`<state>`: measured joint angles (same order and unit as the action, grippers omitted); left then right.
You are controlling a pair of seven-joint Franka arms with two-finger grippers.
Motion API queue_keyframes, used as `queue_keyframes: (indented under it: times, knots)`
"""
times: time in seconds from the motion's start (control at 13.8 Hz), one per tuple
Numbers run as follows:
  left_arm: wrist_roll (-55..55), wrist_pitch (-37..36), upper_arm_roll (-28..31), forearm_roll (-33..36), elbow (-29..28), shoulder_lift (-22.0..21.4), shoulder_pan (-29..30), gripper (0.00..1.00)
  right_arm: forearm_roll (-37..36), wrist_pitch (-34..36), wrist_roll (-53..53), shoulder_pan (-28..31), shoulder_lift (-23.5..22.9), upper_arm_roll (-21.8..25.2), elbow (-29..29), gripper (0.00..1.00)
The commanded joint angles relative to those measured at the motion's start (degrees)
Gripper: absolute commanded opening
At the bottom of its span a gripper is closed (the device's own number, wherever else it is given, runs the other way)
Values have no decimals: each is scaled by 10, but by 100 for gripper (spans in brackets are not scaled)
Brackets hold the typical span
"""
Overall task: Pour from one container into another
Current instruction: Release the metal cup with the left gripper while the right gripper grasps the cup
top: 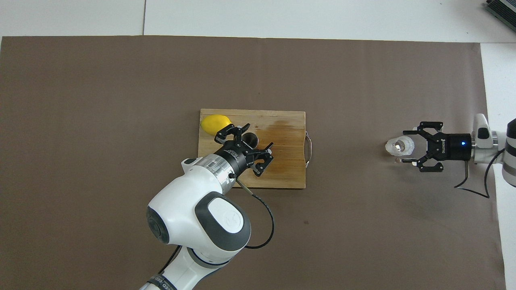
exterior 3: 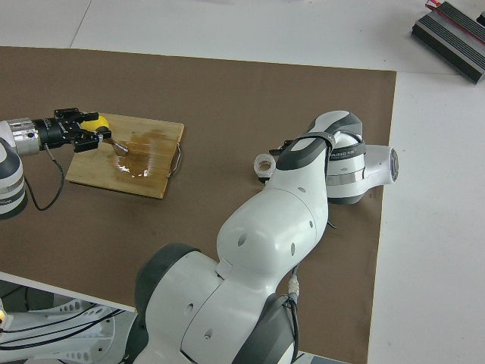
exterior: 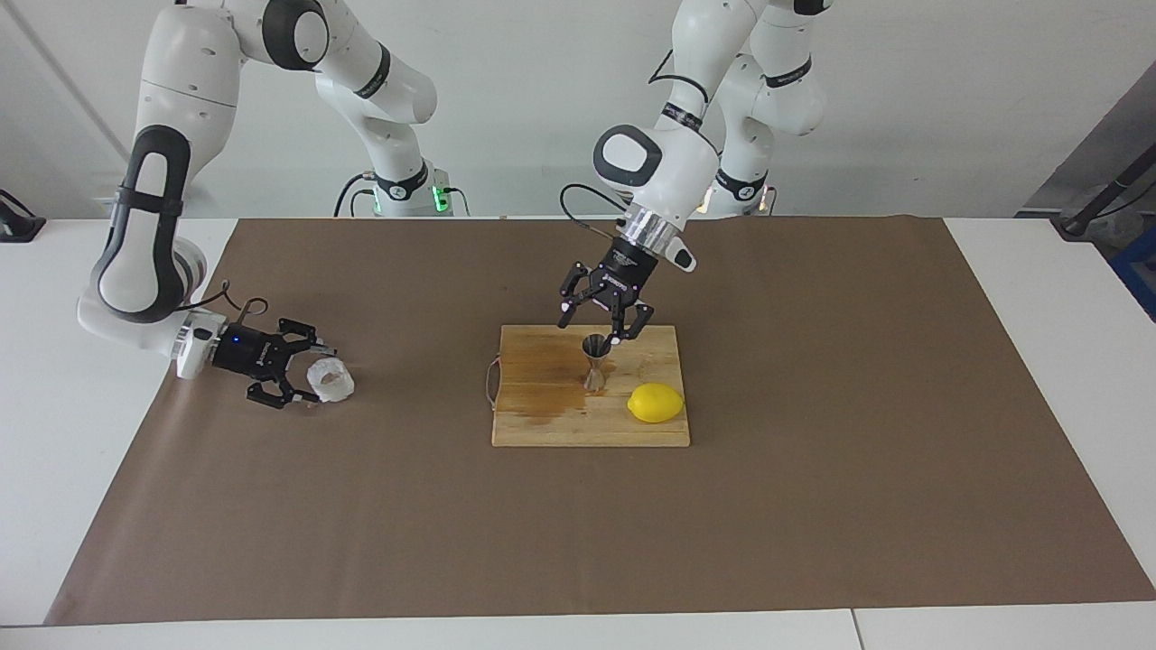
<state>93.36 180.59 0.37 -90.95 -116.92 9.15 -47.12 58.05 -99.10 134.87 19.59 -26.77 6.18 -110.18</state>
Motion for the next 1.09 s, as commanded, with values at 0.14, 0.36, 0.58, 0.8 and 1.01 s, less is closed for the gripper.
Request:
queue_keyframes:
  times: [0.14, 0.36, 0.58, 0.8, 1.01]
  knots:
    - [-10, 6, 14, -5, -5, -31, 24, 81, 23, 1, 7, -2, 12, 1, -14, 34]
    - [-50, 2, 14, -3, 0, -33, 57, 81, 24, -2, -7, -9, 11, 1, -14, 14]
    - [-120, 2, 14, -3, 1, -33, 94, 81, 24, 0, -33, -9, 12, 0, -10, 14]
    - [-196, 2, 14, -3, -1, -33, 127, 80, 24, -8, -79, -34, 37, 0, -7, 9]
    - [-285, 5, 14, -3, -5, -33, 156, 80, 22, -39, -165, -74, 87, 0, -7, 4]
